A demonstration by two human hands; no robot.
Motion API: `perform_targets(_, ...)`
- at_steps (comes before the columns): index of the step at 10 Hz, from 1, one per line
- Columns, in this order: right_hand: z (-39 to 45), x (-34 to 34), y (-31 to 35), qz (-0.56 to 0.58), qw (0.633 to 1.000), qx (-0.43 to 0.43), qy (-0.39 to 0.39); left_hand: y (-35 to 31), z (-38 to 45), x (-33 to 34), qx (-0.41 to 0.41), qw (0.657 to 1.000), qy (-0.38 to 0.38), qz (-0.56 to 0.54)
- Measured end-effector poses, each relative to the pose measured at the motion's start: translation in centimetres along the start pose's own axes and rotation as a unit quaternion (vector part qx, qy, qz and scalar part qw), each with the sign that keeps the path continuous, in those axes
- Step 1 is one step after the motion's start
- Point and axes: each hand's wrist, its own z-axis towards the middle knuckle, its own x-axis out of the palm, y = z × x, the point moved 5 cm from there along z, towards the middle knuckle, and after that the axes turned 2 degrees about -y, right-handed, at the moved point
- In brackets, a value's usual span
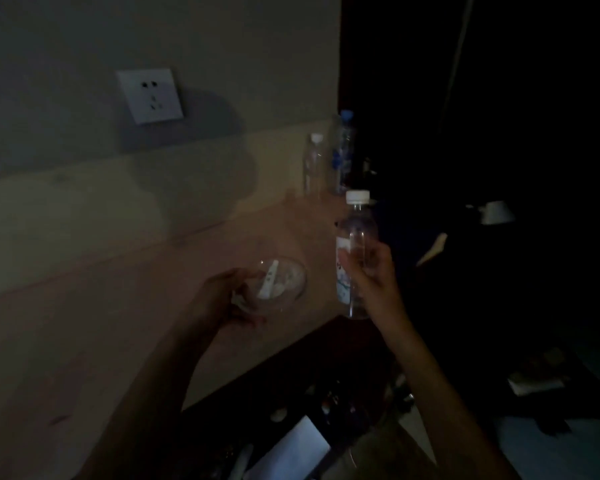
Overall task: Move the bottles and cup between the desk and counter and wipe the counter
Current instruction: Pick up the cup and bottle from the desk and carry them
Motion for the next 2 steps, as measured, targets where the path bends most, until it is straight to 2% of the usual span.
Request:
perform_targets(1,7.9,3.4,-0.8,-0.041,0.998,-0.025,0.045,-1.8,5.2,-0.7,0.002,0.998,-0.047,0.031)
perform_targets(2,14.3,7.3,-1.6,-0.039,0.995,-0.046,0.085,-3.2,9.4,-0.7,0.000,0.997,-0.055,0.051)
